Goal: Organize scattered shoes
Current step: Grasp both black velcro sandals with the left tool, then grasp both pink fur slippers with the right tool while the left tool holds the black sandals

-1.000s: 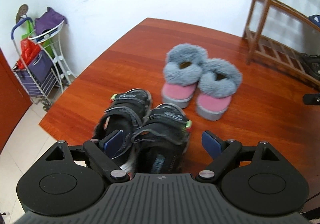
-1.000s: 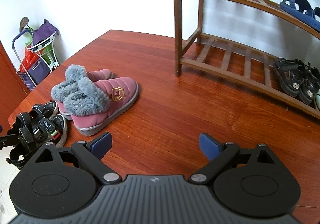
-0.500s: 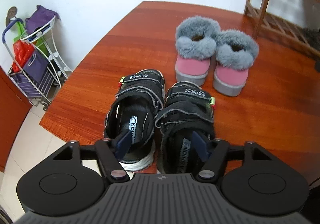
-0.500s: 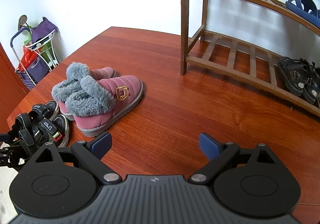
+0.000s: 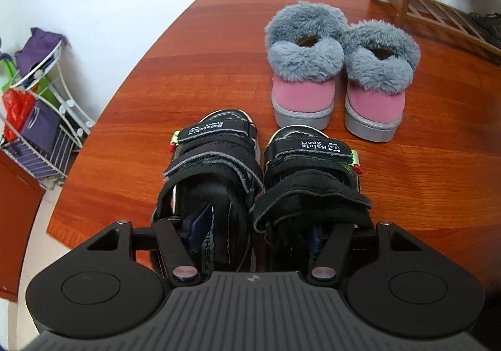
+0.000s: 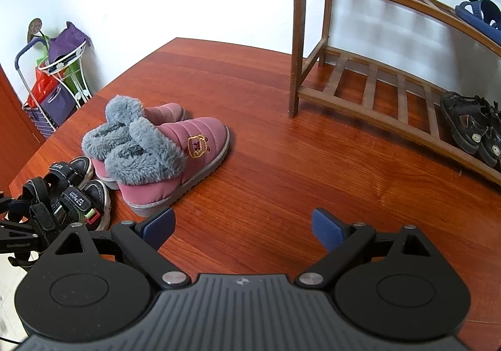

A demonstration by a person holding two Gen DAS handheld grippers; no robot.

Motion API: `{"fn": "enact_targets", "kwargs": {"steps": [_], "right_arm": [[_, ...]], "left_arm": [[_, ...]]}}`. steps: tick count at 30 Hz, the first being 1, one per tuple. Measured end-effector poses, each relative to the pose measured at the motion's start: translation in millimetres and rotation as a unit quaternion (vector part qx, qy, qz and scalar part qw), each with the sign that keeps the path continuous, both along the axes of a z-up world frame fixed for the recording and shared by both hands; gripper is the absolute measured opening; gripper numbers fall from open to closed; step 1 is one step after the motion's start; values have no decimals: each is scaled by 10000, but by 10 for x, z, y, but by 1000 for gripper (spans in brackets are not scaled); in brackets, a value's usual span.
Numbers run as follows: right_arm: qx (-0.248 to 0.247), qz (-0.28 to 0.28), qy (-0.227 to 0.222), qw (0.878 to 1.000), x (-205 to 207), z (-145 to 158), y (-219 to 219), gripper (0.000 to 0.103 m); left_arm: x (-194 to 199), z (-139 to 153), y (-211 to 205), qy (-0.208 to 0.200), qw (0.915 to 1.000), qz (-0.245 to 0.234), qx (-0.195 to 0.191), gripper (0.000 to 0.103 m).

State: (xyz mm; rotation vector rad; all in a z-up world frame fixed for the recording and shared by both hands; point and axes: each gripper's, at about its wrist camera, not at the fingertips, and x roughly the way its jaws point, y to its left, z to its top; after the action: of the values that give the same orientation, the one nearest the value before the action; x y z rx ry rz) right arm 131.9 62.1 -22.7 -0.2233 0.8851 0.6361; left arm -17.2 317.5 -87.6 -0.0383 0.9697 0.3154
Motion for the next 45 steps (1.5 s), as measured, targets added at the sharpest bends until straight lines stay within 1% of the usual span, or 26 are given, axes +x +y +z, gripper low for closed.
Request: {"fn": "enact_targets", "kwargs": {"steps": [1, 2, 3, 4, 6, 11, 15, 21, 23, 26, 29, 32, 36, 38, 40, 43, 45], "right_arm": [[1, 26, 4, 10000, -4, 3, 8, 97], [7, 78, 15, 10000, -11, 10, 37, 97], [16, 135, 25, 9999, -20, 18, 68, 97], [35, 200, 33, 9998, -34, 28, 104, 97], [72, 335, 41, 9994, -59, 48, 187, 97], [172, 689, 92, 9974, -100, 88, 426, 97], [348, 981, 223, 9943, -78, 125, 738, 97], [669, 1106, 468, 9905, -29, 176, 1211, 96], [743, 1066, 577, 9898, -11, 159, 1357, 94], [914, 869, 937, 9876, 40, 92, 1537, 86], [1037, 597, 1235, 9851, 84, 21, 1646, 82], [1130, 126, 1554, 9813, 160, -82, 1751, 81], [1206, -632, 2063, 9690, 303, -253, 1818, 80], [1197, -977, 2237, 9623, 364, -343, 1840, 74], [1111, -1279, 2336, 9575, 414, -443, 1893, 74], [923, -1514, 2342, 9559, 427, -584, 1979, 74], [798, -1591, 2302, 9567, 426, -685, 2027, 72]], "left_arm": [[6, -12, 8, -32, 10000, 0, -30, 60], [8, -21, 9, -50, 10000, -10, -67, 51], [9, -27, -4, -79, 9999, -34, -134, 39], [9, -33, -17, -107, 9997, -58, -202, 39], [-5, -38, -38, -137, 9998, -24, -126, 36], [-24, -30, -34, -149, 9997, 77, -195, 35], [-14, -24, -19, -125, 9995, 142, -251, 35], [-30, -23, -10, -158, 9992, 215, -308, 37], [-36, -23, -10, -169, 9991, 236, -318, 38], [-43, -25, -10, -185, 9990, 255, -323, 38], [-48, -28, -7, -206, 9988, 282, -332, 38], [-52, -31, -6, -229, 9987, 313, -345, 38], [-68, -38, 7, -258, 9983, 344, -382, 38], [-78, -40, 12, -276, 9981, 368, -406, 38], [-76, -39, 14, -284, 9980, 381, -416, 38], [-78, -37, 19, -297, 9978, 399, -430, 38], [-80, -38, 18, -309, 9977, 409, -437, 38]]}}
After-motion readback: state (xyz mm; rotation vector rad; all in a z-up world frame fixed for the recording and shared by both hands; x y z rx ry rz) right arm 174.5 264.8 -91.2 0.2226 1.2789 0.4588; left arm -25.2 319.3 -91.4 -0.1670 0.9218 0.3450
